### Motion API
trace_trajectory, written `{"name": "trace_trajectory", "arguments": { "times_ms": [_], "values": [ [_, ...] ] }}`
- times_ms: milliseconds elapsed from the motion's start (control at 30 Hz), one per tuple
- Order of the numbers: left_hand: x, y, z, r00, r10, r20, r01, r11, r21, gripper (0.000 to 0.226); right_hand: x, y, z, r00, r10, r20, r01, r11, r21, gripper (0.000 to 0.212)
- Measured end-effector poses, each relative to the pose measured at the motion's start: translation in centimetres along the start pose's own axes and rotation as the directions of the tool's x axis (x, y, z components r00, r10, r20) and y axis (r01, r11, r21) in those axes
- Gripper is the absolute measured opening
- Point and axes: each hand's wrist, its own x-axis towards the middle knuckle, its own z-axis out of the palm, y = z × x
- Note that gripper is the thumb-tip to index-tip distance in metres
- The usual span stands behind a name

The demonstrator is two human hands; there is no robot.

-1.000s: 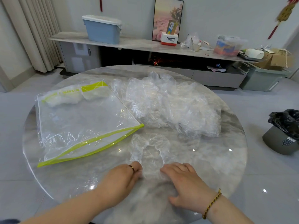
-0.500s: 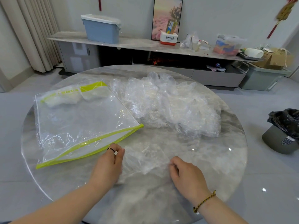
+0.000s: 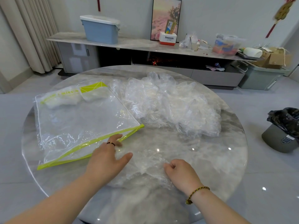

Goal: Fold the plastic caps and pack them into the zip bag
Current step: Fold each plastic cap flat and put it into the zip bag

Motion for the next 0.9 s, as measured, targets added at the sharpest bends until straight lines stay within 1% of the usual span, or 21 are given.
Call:
{"name": "trace_trajectory", "arguments": {
  "times_ms": [33,67,100,133,167,233,267,333,367,400,433,467,500,567,633,667,700,767,833,867,900],
  "values": [
    [0.1,-0.3,0.2,0.984,0.148,-0.096,-0.138,0.985,0.105,0.054,0.0,-0.1,-0.1,1.0,0.003,-0.03,-0.005,0.999,-0.051,0.04],
    [0.1,-0.3,0.6,0.937,0.317,-0.146,-0.284,0.936,0.205,0.051,0.0,-0.2,-0.3,0.998,-0.003,-0.069,-0.004,0.995,-0.102,0.038],
    [-0.2,0.1,1.1,0.871,0.468,-0.149,-0.418,0.865,0.277,0.044,0.1,-0.3,-0.5,0.995,-0.01,-0.103,-0.004,0.991,-0.136,0.037],
    [-0.5,0.5,1.7,0.82,0.565,-0.093,-0.516,0.8,0.308,0.037,0.3,-0.5,-0.5,0.992,-0.012,-0.123,-0.008,0.988,-0.157,0.036],
    [-0.9,1.0,2.4,0.793,0.609,-0.014,-0.572,0.753,0.325,0.04,0.5,-0.6,-0.5,0.992,-0.007,-0.129,-0.015,0.985,-0.173,0.036],
    [-1.3,1.8,3.4,0.834,0.499,0.237,-0.552,0.758,0.347,0.069,1.0,-0.8,-0.3,0.992,-0.014,-0.123,-0.014,0.975,-0.221,0.036],
    [-1.3,2.4,3.7,0.845,0.44,0.303,-0.531,0.762,0.372,0.078,1.3,-0.9,-0.1,0.993,-0.022,-0.115,-0.008,0.968,-0.249,0.036],
    [-0.9,2.8,4.0,0.867,0.35,0.355,-0.476,0.791,0.384,0.091,1.7,-0.8,0.1,0.994,-0.025,-0.108,-0.006,0.96,-0.279,0.036],
    [-0.2,2.6,4.5,0.888,0.341,0.31,-0.447,0.801,0.399,0.093,1.9,-0.7,0.1,0.994,-0.023,-0.11,-0.009,0.96,-0.28,0.035],
    [0.4,2.2,4.6,0.904,0.301,0.305,-0.407,0.824,0.393,0.086,2.1,-0.6,0.1,0.994,-0.016,-0.112,-0.015,0.961,-0.278,0.035],
    [1.0,1.9,4.8,0.911,0.249,0.329,-0.362,0.863,0.352,0.071,2.1,-0.6,0.0,0.993,-0.009,-0.116,-0.023,0.961,-0.276,0.036],
    [1.6,1.9,4.8,0.916,0.206,0.345,-0.313,0.904,0.29,0.057,2.3,-0.6,-0.1,0.993,-0.005,-0.121,-0.028,0.962,-0.271,0.036],
    [2.1,1.9,4.7,0.925,0.199,0.324,-0.279,0.934,0.224,0.051,2.3,-0.6,-0.3,0.992,-0.002,-0.126,-0.032,0.963,-0.266,0.036],
    [2.7,1.9,4.7,0.947,0.198,0.253,-0.233,0.965,0.117,0.049,2.4,-0.7,-0.5,0.987,-0.009,-0.16,-0.032,0.967,-0.253,0.035],
    [3.2,1.8,5.0,0.968,0.123,0.219,-0.118,0.992,-0.037,0.048,2.4,-0.8,-0.6,0.975,-0.061,-0.212,0.022,0.983,-0.182,0.027],
    [3.4,1.8,5.0,0.97,0.074,0.233,-0.051,0.993,-0.102,0.046,2.3,-0.9,-0.7,0.97,-0.084,-0.228,0.055,0.99,-0.13,0.021],
    [3.5,1.8,5.0,0.966,0.044,0.257,-0.01,0.991,-0.133,0.042,2.2,-0.9,-0.8,0.966,-0.104,-0.236,0.086,0.993,-0.085,0.016],
    [3.5,1.6,5.1,0.957,0.033,0.289,0.003,0.993,-0.121,0.033,2.4,-1.0,-0.7,0.953,-0.139,-0.269,0.128,0.99,-0.057,0.018],
    [3.5,1.4,4.9,0.963,0.043,0.267,-0.012,0.993,-0.115,0.023,2.3,-1.2,-0.4,0.909,-0.195,-0.368,0.156,0.979,-0.133,0.019],
    [3.5,1.4,4.8,0.967,0.043,0.253,-0.01,0.991,-0.133,0.019,2.3,-1.4,-0.1,0.855,-0.277,-0.438,0.199,0.956,-0.215,0.017],
    [3.5,1.4,4.7,0.968,0.047,0.246,-0.011,0.989,-0.149,0.017,2.3,-1.5,0.4,0.812,-0.366,-0.455,0.27,0.926,-0.262,0.018]
  ]
}}
